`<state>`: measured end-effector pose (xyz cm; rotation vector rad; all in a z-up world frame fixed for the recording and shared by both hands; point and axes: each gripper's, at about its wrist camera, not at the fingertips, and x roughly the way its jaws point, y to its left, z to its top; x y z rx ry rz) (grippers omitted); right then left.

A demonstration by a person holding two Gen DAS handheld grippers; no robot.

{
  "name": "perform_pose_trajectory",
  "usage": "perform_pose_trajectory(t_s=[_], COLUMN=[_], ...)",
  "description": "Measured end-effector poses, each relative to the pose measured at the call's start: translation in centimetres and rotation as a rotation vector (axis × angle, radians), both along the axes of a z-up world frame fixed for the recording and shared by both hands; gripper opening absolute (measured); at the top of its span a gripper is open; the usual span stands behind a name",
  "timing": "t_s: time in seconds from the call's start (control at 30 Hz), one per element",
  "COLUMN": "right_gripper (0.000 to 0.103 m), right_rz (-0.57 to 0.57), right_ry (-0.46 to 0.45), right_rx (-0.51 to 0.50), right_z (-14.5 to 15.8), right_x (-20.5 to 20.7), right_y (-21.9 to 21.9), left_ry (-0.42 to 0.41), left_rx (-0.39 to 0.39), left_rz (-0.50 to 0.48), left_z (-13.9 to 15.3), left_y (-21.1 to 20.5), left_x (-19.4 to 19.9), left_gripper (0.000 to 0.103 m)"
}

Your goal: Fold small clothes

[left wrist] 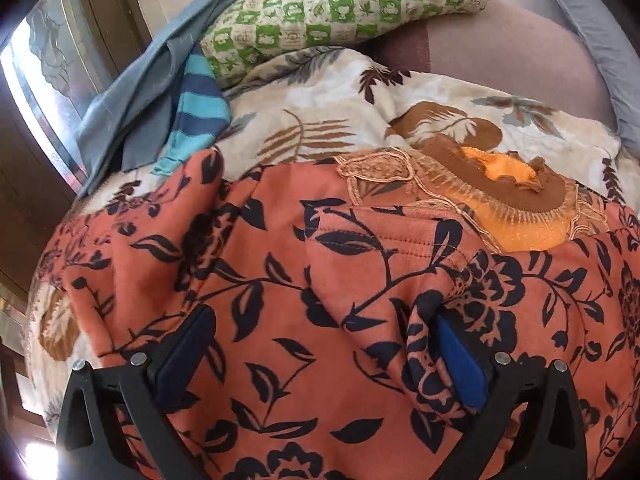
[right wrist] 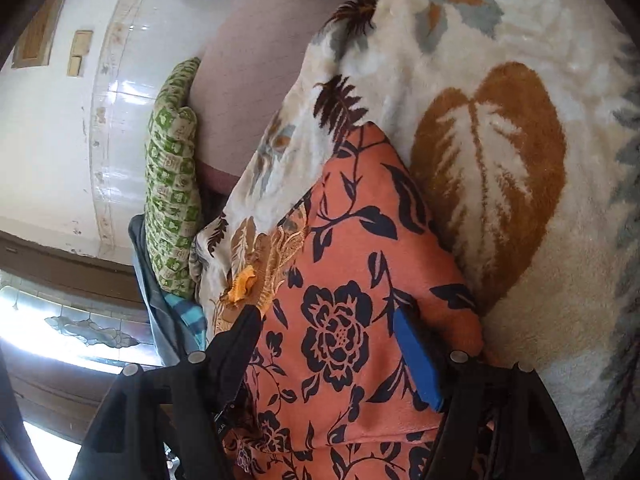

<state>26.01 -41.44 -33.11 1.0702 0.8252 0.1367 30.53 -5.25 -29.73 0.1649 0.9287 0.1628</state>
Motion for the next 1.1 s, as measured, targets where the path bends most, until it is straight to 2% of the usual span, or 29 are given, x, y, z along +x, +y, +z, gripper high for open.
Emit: perform_pose_trajectory(t_s=[0.2,0.33,0.53,0.63,0.7,0.77,0.83,0.97,1.1], right_gripper=[0.073,0.073,0.073,0.073,0.073,0.072,0.072,0.072,0.072], right_rz=[0.054,0.088,0.173,0.233,0.263,0.234,0.229,0.198,0.172], right_ry=[-0.048,-0.060,-0.097,-0.063,0.012,-0.014,-0.013,-0.033,-0.076], right_rx=[-0.069,-0.078,-0.047,-0.060,-0.054,-0.066,-0.082,-0.083,-0.055], right_z=[1.3,1.3,1.4,0.3,-1.7,-2.1,-1.8,-1.7,-0.6], right_x=[0.1,0.0,-0.1,0.0,0.4,0.2,0.1,-0.4,-2.1], right_y=[2.3,3.5,5.7,7.4,8.5,8.7,9.0,9.2,10.0], left_ry=[-0.004,0.019,-0.028,-0.053,-0.015,0.038,0.053,-0.025,-0.150], left_rx=[0.064,0.034,0.039,0.049,0.093,0.089,0.094,0.079,0.071], left_rz=[0.047,0.066,0.121,0.125,0.116,0.116,0.111,0.108,0.194], left_z=[0.6,0.9,2.1,2.3,1.4,0.3,0.1,2.2,4.9], left_y=[1.1,2.2,4.0,4.2,3.9,3.9,4.0,5.0,8.0], left_x=[-1.6,-3.2,-4.2,-4.2,-3.4,-3.0,-3.1,-4.4,-5.6], left_gripper=[0.103,0.103,0.103,0.103,0.103,0.103,0.103,0.103,0.103])
